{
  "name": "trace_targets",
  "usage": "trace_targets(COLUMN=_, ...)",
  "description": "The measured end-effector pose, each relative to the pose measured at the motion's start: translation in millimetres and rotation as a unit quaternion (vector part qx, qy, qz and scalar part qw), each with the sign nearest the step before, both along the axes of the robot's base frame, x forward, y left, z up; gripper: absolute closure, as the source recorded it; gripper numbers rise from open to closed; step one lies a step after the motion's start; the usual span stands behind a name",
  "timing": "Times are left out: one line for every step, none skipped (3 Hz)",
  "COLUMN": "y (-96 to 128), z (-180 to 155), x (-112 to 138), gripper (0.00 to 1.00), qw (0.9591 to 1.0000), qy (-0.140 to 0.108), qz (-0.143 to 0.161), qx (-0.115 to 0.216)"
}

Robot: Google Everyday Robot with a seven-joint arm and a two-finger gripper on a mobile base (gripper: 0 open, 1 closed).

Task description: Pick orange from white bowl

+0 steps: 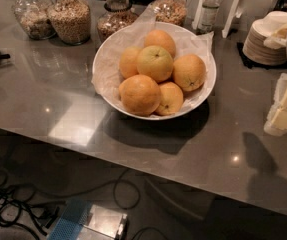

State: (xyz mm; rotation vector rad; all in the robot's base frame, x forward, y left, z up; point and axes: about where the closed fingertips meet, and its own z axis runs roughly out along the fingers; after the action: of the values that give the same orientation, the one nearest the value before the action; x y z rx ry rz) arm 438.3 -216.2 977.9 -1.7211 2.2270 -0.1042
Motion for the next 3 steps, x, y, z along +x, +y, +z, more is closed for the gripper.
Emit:
trace_targets(y=0, z=0, x=0, gripper=0.00, qw=1.0000, qy=0.000, qz=0.000, qx=0.000)
trace_targets(y=10, z=2, x=3, gripper=0.00, qw=0.9995, qy=-0.002, qz=0.023, qx=0.019)
trace_targets(y=52, z=9, x=15, gripper=0.00, qw=0.9915, qy=-0.005, qz=0.109, qx=0.072)
